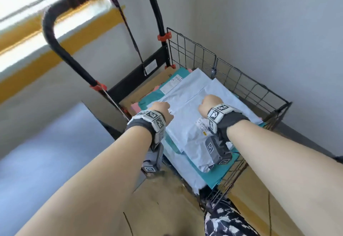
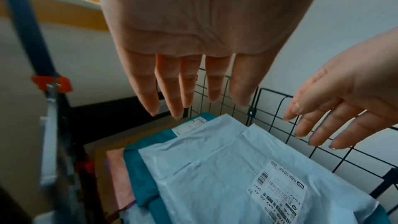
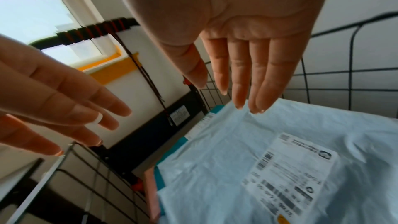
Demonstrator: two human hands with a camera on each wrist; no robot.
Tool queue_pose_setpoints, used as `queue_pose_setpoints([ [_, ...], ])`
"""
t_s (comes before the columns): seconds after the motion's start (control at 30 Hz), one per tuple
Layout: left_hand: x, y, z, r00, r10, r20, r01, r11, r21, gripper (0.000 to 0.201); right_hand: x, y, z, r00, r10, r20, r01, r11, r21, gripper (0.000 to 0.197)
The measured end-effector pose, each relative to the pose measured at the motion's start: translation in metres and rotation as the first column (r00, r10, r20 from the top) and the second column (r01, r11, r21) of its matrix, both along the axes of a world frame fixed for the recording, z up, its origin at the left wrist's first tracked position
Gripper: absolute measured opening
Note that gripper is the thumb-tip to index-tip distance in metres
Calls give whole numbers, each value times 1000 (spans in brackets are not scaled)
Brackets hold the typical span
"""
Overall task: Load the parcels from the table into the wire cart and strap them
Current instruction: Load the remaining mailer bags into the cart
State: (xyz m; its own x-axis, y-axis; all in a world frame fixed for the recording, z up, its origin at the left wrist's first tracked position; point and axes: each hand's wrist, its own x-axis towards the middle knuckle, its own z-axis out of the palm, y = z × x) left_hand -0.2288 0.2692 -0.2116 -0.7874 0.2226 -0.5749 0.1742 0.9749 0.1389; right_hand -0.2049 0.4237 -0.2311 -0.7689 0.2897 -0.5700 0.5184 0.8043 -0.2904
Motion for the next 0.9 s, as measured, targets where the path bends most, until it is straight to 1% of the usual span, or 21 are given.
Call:
queue_pose_setpoints([
  [0.1,38,-57,28,998,21,-64,-19,999,27,44,27,-48,31,992,79,-100,-74,996,52,27],
  [0.17,65,-100,45,991,61,-116,-54,997,63,39,46,-88,48,981,149,-123,-139,987,86,26],
  [0.23,94,-147,62,978,147,-144,-136,987,85,36,62,-133,58,967,208,-150,-196,976,93,25],
  [0.3,118,-194,75,961,228,-158,-218,973,82,39,72,-181,63,944,253,-211,-244,967,67,26],
  [0.37,141,-242,87,932,317,-174,-305,948,95,44,82,-232,71,919,298,-258,-288,955,74,28],
  [0.43,163,-285,97,898,396,-193,-381,918,113,45,92,-283,82,884,374,-279,-369,927,74,26],
  [0.53,193,-346,110,835,499,-232,-483,867,124,45,102,-353,95,821,500,-275,-501,863,72,17],
  [0.57,203,-365,112,809,537,-242,-520,844,134,45,105,-373,99,797,536,-278,-538,840,75,17],
  [0.63,217,-397,113,756,608,-244,-589,793,153,45,110,-409,103,758,585,-288,-592,803,72,26],
  [0.73,240,-445,109,660,714,-232,-695,698,172,44,118,-463,105,678,666,-311,-684,726,64,30],
  [0.9,265,-518,95,501,839,-212,-825,537,174,44,115,-551,92,617,730,-295,-767,641,-17,30],
])
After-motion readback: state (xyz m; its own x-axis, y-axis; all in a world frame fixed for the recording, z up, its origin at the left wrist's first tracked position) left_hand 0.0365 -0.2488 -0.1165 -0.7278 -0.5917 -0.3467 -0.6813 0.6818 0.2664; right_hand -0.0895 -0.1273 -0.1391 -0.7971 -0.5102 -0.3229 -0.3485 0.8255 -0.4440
